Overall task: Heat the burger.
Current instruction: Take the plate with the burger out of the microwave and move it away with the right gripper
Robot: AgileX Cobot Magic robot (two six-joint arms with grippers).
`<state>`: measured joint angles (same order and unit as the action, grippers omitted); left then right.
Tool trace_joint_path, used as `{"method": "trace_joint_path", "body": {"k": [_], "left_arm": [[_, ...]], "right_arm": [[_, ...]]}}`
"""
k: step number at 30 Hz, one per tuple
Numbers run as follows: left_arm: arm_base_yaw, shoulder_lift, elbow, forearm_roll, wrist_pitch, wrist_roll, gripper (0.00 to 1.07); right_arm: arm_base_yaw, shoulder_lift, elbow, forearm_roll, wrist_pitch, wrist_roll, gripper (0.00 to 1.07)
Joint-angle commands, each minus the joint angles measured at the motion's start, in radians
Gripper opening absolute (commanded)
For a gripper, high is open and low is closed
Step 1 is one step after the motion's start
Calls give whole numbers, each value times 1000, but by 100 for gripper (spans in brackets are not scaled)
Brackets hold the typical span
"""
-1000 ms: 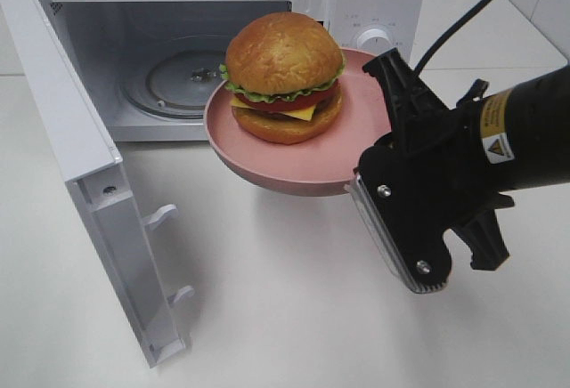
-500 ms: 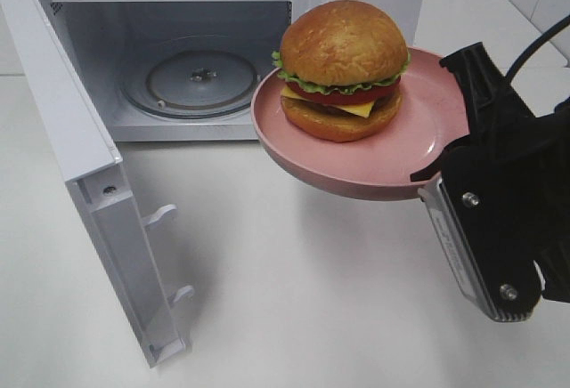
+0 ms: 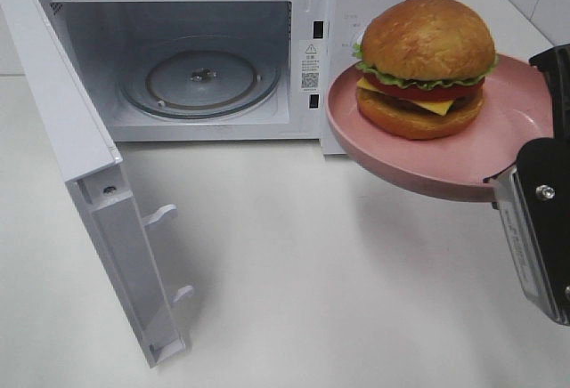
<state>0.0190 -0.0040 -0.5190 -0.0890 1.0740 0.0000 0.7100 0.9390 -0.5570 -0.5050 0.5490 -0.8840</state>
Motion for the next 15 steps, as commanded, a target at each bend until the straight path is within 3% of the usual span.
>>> {"method": "trace_joint_path", "body": {"k": [1,3,5,15], "left_arm": [[2,-7,3,-7,-9,0,98],[2,-7,3,-7,-9,0,98],[2,-7,3,-7,-9,0,98],[2,-7,3,-7,-9,0,98]], "right_arm": [[5,-19,-7,-99,5,102,0],[5,-19,-7,-123,23,135,0],[5,-19,-7,-223,88,309,0],[5,-19,-7,-305,204,596,0]]}}
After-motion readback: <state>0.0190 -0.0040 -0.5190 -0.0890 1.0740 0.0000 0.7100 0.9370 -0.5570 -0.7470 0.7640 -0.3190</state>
